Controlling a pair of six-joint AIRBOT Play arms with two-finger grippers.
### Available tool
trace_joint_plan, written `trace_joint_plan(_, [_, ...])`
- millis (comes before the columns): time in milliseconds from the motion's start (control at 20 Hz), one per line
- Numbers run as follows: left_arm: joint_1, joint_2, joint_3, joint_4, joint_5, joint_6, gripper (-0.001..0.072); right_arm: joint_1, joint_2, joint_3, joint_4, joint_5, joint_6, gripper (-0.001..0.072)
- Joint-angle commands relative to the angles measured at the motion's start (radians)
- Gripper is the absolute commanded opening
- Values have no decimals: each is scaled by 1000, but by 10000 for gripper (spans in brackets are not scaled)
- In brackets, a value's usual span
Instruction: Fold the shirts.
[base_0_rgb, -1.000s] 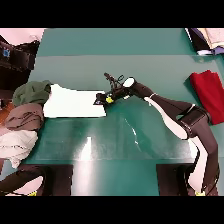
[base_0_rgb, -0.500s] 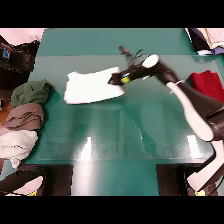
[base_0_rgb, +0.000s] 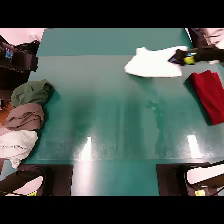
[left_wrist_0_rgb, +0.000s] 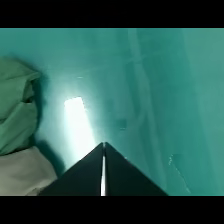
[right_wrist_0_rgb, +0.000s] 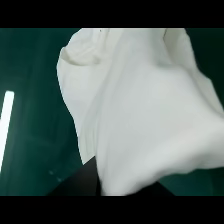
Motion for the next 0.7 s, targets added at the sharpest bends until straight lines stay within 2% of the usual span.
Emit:
trace_joint_plan(0, [0,1,1,-82,0,-4,33,-209,8,0,-8,-35,0,20])
trace_joint_plan(150, [0,1,1,-120,1,-5,33,-330,9,0,-8,-35,0,20])
trace_joint_plan(300, [0,1,1,-129,18,-51,33,-407,27,0,0,-35,0,20])
trace_joint_plan(650, [0,0,0,-131,19,-53,33,-478,149,0,-1,-9,-11,20])
